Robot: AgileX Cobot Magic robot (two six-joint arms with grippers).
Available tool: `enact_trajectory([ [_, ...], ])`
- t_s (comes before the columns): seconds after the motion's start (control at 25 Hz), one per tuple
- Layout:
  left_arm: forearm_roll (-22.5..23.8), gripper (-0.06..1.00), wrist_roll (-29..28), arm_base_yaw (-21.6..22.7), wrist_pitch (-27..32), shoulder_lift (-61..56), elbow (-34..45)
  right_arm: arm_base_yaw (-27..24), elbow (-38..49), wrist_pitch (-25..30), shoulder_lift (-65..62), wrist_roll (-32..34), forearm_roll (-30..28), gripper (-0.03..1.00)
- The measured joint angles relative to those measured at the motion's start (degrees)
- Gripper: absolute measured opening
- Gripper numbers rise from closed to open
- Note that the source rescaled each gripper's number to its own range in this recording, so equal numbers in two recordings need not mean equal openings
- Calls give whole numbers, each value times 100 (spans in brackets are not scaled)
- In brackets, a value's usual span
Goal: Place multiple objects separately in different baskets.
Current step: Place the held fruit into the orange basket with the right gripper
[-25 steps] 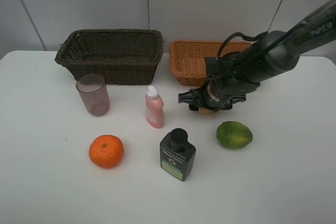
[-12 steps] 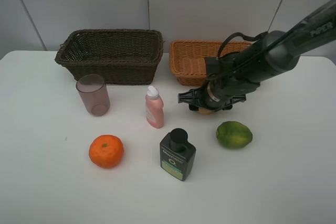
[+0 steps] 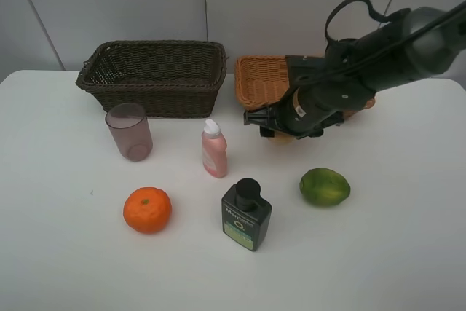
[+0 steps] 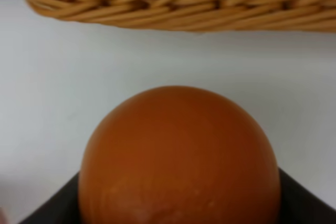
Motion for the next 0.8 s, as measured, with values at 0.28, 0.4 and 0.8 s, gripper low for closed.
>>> enact_trajectory([
  [0.28,0,100,0,0,0,0,0,0,-83,1113,-479,-2734,2125,39],
  [0.4,0,100,0,0,0,0,0,0,-443,1962,-516,-3509,2482,39],
  [0.8,0,100,0,0,0,0,0,-301,-2309,3463,-299,-4341,2644,39],
])
